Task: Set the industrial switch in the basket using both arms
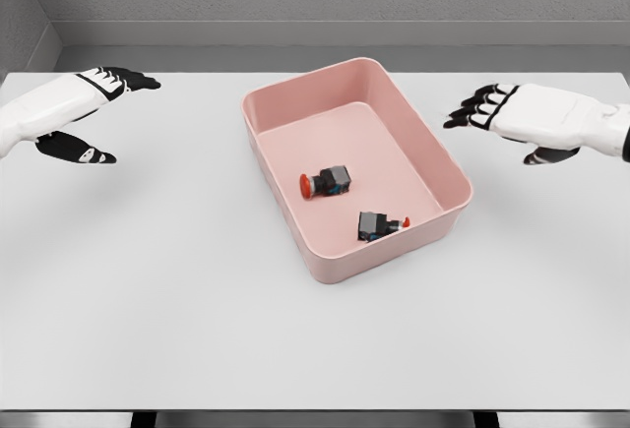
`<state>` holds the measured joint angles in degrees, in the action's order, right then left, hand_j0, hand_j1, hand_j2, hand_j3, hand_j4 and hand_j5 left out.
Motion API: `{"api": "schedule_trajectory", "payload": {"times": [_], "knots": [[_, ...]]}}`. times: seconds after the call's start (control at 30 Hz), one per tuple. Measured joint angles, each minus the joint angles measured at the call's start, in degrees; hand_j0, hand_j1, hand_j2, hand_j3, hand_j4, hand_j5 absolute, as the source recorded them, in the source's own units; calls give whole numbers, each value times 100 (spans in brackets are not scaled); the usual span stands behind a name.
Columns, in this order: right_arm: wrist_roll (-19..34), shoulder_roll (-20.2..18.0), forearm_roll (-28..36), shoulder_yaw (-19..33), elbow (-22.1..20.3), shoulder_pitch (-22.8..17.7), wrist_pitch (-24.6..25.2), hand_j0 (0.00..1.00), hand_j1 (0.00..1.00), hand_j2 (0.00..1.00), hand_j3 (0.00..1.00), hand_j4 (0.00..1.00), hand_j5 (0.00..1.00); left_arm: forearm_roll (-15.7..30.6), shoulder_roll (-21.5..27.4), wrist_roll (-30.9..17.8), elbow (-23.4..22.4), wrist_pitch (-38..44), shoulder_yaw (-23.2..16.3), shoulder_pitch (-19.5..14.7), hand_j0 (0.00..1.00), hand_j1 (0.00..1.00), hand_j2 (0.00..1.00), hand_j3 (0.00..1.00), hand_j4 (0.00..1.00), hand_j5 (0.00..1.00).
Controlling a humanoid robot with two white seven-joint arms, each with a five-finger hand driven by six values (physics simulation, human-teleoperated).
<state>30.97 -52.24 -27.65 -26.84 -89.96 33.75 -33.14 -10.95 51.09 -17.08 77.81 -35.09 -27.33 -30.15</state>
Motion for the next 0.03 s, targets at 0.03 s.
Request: {"api": "schedule_trajectory", "payload": {"times": [0.03], "knots": [[-20, -23, 2, 66, 2, -18, -28, 100, 100, 100, 100, 100, 100, 0, 0, 0, -1, 0, 12, 35, 100, 100, 100, 100, 100, 100]]}}
